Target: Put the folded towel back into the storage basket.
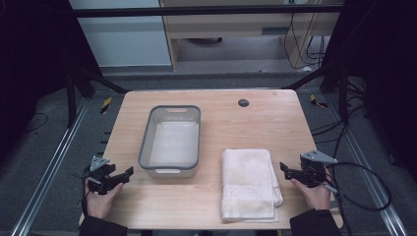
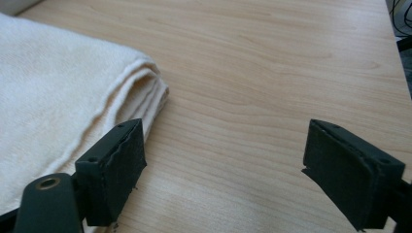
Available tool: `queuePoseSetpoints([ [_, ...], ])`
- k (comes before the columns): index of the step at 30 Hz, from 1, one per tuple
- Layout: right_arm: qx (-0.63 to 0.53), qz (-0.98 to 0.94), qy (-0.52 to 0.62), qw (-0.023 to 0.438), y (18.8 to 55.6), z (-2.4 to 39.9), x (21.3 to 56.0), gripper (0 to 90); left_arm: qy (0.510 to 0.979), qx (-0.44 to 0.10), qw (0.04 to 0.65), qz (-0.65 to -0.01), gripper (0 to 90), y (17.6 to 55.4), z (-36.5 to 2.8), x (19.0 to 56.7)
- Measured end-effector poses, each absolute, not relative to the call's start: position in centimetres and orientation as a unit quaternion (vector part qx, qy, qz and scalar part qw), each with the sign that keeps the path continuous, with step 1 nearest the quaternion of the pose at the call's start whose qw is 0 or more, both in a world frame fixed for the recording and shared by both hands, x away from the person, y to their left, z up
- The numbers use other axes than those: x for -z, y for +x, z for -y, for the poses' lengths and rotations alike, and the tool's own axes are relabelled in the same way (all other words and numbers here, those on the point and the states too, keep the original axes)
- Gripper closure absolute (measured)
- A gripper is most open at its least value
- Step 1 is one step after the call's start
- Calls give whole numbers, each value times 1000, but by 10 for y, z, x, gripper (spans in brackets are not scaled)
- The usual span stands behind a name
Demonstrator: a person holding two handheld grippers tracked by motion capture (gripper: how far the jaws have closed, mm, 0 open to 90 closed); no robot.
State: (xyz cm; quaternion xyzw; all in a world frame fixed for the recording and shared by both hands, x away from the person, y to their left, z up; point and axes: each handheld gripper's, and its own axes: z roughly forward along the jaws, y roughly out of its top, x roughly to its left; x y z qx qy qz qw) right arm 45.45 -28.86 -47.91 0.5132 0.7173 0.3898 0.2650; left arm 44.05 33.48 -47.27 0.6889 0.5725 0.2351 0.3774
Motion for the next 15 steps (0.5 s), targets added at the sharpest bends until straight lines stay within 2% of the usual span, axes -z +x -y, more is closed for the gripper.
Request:
queuePoseSetpoints([
  [15,-391,-721,506,268,448,285,465,264,679,-238,425,-550,291,428,-328,452],
])
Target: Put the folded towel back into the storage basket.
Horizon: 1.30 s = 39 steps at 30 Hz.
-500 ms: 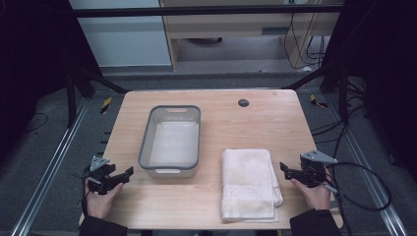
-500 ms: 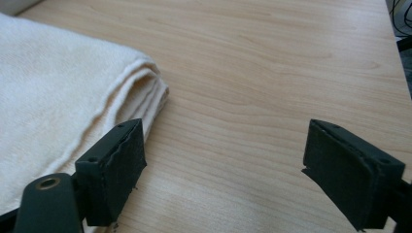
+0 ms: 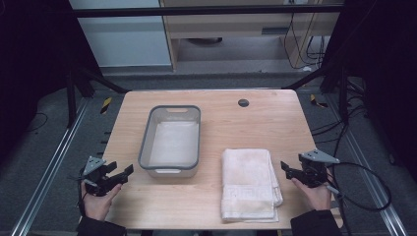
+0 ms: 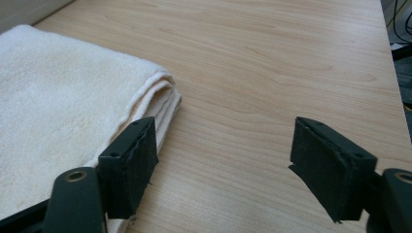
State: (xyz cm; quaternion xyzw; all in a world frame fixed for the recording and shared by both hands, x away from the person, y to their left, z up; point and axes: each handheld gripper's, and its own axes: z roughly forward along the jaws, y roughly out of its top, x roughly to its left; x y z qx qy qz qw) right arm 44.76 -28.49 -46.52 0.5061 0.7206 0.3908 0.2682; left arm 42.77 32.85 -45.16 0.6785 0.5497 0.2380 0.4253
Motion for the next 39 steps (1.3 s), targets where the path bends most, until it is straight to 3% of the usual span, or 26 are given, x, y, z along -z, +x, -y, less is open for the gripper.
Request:
queuePoseSetpoints([
  [13,-409,-712,509,258,445,280,452,330,679,-234,452,-529,321,423,-317,436],
  [39,-433,-717,492,238,460,268,429,333,675,-233,482,-507,355,428,-293,408],
])
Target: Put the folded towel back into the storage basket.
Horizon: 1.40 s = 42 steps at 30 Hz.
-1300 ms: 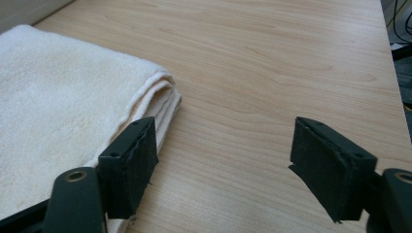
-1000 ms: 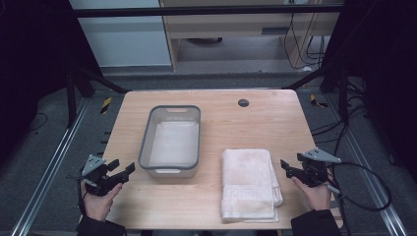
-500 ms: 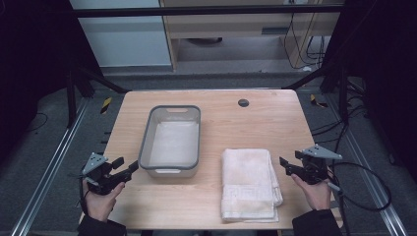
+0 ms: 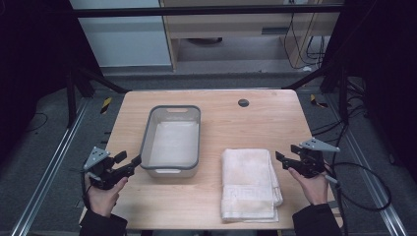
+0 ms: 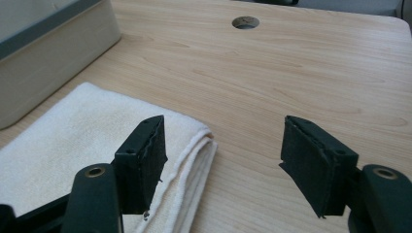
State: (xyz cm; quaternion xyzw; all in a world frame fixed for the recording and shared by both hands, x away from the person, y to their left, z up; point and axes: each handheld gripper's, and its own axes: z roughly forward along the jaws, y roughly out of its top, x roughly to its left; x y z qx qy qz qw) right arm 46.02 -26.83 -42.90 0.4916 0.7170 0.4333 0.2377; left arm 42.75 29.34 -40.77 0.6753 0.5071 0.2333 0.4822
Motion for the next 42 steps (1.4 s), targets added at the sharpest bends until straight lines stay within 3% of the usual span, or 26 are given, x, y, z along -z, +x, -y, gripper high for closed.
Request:
queuePoseSetpoints([
  [42,-461,-726,465,211,468,249,417,265,748,-181,498,-400,360,433,-160,398],
])
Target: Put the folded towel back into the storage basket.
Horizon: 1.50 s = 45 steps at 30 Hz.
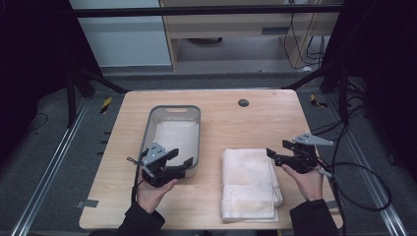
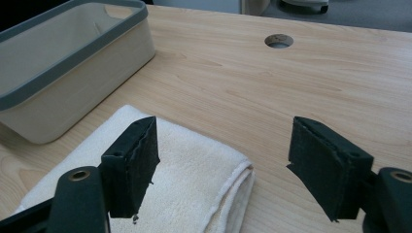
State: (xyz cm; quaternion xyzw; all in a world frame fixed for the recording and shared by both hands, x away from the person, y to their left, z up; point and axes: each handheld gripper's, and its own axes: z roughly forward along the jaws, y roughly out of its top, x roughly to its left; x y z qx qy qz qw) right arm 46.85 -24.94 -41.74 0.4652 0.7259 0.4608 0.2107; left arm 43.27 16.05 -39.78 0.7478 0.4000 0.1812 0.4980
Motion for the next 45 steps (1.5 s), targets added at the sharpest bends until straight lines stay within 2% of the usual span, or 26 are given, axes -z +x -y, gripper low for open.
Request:
queuePoseSetpoints([
  [21,-446,-740,469,184,469,246,431,231,790,-147,474,-360,349,426,-104,419],
  [45,-416,-759,471,171,468,235,448,228,826,-120,434,-338,329,424,-69,457],
])
